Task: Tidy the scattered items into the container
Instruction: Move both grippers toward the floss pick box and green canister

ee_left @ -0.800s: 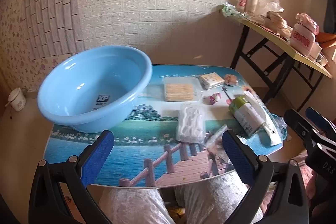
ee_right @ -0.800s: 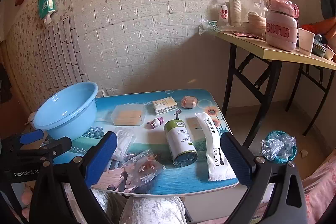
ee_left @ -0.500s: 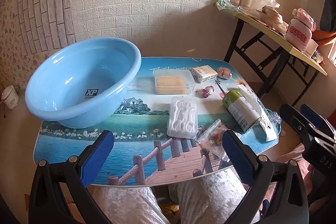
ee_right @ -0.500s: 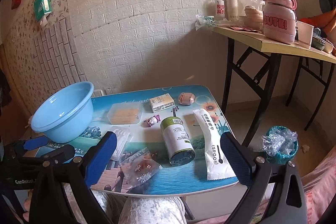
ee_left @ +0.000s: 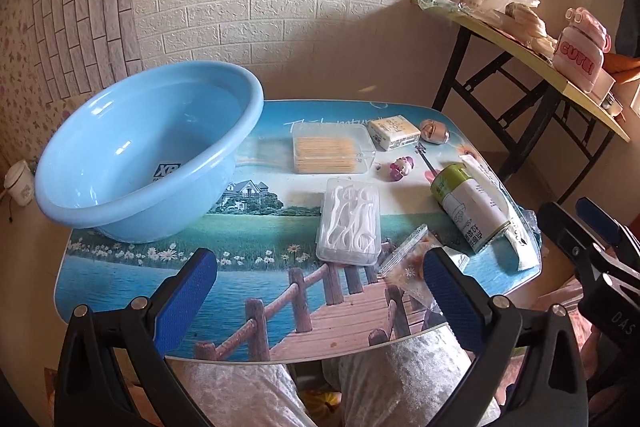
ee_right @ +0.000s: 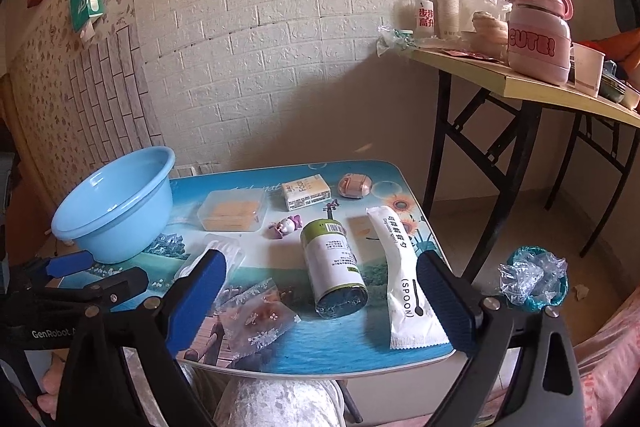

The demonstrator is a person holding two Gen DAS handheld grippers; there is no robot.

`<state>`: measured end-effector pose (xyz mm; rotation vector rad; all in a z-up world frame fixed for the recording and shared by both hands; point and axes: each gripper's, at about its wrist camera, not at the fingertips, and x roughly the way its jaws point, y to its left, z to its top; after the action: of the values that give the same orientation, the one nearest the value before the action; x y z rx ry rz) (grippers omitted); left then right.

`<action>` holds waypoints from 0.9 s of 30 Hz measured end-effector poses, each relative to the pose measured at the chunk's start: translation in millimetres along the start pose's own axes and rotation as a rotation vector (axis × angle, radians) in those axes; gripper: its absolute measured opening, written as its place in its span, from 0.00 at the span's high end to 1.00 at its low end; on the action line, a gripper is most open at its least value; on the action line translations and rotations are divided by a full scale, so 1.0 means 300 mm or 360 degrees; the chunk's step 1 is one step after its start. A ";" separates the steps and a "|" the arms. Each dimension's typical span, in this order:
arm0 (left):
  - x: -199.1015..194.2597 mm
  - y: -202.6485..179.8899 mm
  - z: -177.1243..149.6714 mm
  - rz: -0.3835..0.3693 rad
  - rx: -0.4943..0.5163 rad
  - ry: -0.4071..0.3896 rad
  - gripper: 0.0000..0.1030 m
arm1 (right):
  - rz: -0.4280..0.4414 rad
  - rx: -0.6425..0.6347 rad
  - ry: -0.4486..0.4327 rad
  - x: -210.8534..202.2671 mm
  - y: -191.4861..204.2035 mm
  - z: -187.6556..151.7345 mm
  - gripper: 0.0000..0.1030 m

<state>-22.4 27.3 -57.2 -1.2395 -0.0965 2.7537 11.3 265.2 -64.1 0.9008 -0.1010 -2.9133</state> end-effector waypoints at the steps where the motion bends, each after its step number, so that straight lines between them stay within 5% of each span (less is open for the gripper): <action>1: 0.005 0.001 -0.001 -0.0002 -0.0002 0.0005 0.00 | 0.0003 0.0003 0.0005 0.005 -0.004 -0.002 0.09; 16: 0.113 0.011 0.015 -0.0003 -0.0017 0.0074 0.00 | 0.0024 -0.0028 0.0062 0.082 -0.017 -0.022 0.12; 21: 0.169 -0.004 0.021 0.0009 0.0014 0.0103 0.00 | 0.0058 -0.0054 0.0091 0.121 -0.017 -0.012 0.25; 27: 0.239 -0.026 0.032 0.0004 0.0064 0.0125 0.00 | 0.0069 -0.0076 0.0138 0.180 -0.020 -0.008 0.27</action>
<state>-76.2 44.8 -103.2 -1.3359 -0.0320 2.6913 -32.1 265.2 -96.8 1.0022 -0.0442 -2.8199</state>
